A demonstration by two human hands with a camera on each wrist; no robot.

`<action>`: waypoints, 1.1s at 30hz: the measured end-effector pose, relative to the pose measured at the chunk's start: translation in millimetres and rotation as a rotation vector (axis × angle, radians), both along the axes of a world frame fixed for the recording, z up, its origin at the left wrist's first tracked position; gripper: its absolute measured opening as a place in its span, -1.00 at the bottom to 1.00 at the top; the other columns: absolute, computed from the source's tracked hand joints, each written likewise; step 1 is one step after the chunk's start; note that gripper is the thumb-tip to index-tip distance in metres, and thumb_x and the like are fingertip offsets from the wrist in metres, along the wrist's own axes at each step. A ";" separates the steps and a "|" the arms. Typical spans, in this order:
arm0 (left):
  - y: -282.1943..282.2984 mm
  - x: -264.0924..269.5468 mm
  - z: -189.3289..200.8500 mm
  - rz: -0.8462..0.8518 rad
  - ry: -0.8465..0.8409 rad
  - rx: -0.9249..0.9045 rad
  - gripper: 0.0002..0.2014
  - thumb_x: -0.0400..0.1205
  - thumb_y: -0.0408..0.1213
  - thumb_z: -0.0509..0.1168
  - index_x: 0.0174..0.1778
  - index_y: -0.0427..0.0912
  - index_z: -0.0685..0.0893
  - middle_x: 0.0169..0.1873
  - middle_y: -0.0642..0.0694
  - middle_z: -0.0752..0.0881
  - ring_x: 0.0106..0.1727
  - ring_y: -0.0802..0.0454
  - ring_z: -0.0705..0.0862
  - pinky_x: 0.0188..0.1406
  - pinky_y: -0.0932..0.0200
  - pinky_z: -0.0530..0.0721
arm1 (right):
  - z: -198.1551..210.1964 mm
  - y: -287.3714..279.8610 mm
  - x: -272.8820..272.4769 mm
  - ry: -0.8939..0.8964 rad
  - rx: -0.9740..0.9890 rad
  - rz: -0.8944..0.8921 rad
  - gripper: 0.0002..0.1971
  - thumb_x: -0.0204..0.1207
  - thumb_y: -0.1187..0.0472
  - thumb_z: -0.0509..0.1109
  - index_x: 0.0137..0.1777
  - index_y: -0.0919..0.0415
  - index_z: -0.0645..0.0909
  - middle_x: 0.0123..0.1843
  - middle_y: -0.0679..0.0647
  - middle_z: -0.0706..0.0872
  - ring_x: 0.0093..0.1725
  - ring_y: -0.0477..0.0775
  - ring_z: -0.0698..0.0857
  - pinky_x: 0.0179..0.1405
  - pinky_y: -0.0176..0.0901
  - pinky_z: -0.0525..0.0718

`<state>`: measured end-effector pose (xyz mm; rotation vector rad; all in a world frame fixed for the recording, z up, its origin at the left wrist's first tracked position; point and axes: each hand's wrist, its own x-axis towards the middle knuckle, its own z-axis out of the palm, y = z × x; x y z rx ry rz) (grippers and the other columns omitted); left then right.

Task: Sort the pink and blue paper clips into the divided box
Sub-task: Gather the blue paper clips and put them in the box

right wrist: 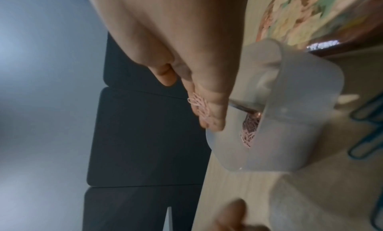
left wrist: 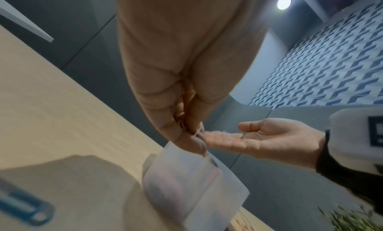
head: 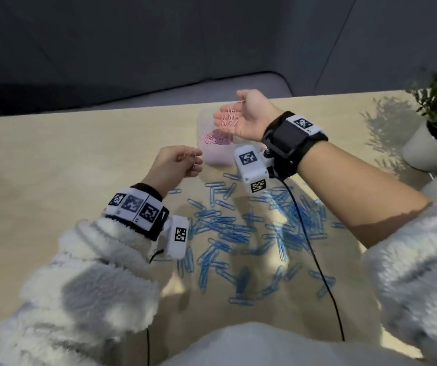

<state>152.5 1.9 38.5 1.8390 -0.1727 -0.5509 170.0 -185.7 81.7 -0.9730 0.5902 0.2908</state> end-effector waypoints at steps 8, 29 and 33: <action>-56.5 50.4 5.1 0.097 -0.154 0.068 -0.78 0.60 -0.53 0.12 0.08 -0.50 0.59 -0.37 -0.19 0.64 -0.44 0.00 0.62 -0.27 0.12 0.67 | -5.9 2.2 5.5 0.007 -0.029 0.076 -0.31 0.65 -0.16 -0.05 0.61 0.32 -0.02 0.10 0.31 0.65 0.07 0.28 0.66 0.12 -0.09 0.60; 128.4 -70.7 -66.3 0.006 -0.146 0.700 -0.73 0.41 -0.20 0.48 -0.12 -0.15 0.54 -0.38 -0.18 0.61 -0.34 -0.03 0.60 -0.23 0.17 0.52 | -116.4 -116.0 -224.2 0.198 -1.640 0.408 -0.51 0.43 0.01 0.02 0.25 0.23 0.50 0.21 0.35 0.60 0.20 0.47 0.56 0.23 0.21 0.51; 98.5 -96.2 -81.2 -0.096 -0.281 0.647 -0.77 0.47 -0.28 0.46 -0.06 -0.28 0.60 -0.28 -0.21 0.61 -0.25 -0.12 0.59 -0.21 0.12 0.51 | -119.0 -52.9 -225.4 0.114 -1.717 0.531 -0.61 0.55 0.20 0.19 0.38 0.24 0.46 0.42 0.28 0.46 0.33 0.42 0.42 0.28 0.18 0.51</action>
